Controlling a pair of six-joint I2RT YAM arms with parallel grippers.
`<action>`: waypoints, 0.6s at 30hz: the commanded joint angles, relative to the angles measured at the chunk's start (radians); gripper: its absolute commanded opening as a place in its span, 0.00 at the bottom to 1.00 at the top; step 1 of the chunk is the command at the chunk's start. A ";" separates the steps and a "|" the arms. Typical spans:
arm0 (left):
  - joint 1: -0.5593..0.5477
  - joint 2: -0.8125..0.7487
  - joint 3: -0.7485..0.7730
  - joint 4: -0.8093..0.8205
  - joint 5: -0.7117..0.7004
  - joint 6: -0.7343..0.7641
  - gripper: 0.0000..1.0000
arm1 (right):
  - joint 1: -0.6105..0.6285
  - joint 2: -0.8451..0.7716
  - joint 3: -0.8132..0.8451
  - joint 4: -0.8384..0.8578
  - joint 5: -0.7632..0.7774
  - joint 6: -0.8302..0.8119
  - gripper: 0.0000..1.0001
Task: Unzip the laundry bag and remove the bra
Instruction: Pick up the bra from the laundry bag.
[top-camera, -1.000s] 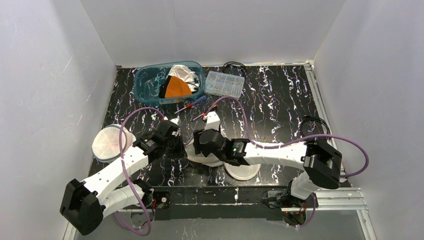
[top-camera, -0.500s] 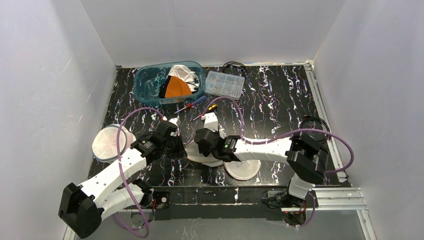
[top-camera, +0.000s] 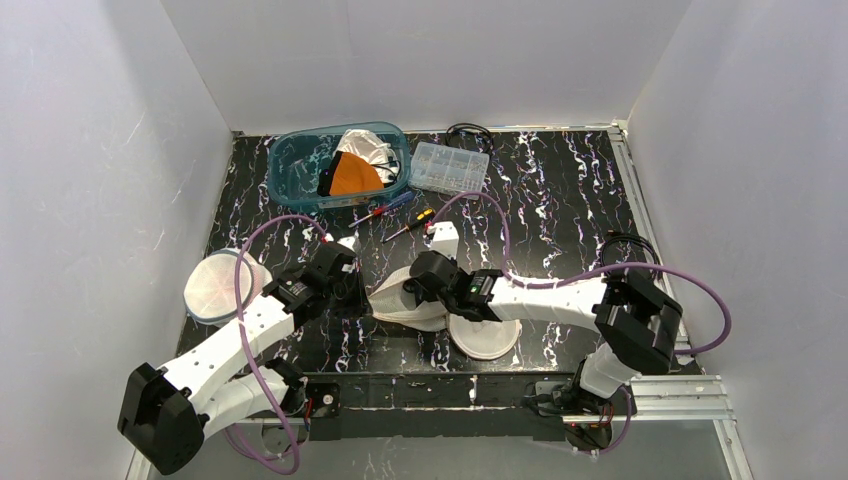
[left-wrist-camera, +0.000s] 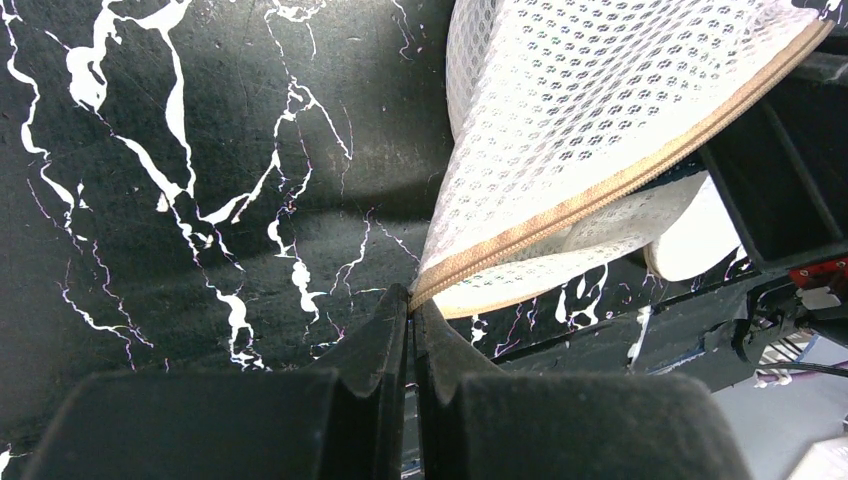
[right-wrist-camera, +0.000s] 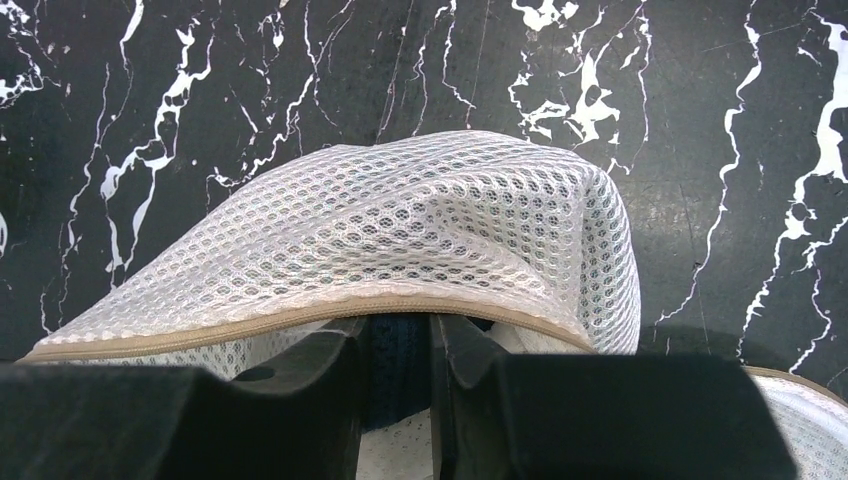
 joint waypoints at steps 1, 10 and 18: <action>-0.004 -0.001 -0.006 -0.042 -0.029 0.006 0.00 | -0.008 -0.043 -0.017 0.021 -0.007 -0.003 0.32; -0.004 0.012 -0.014 -0.022 -0.003 -0.002 0.00 | -0.005 0.015 0.046 0.040 -0.128 -0.041 0.77; -0.004 0.007 -0.020 -0.022 -0.002 -0.002 0.00 | -0.002 0.107 0.138 -0.056 -0.098 -0.050 0.73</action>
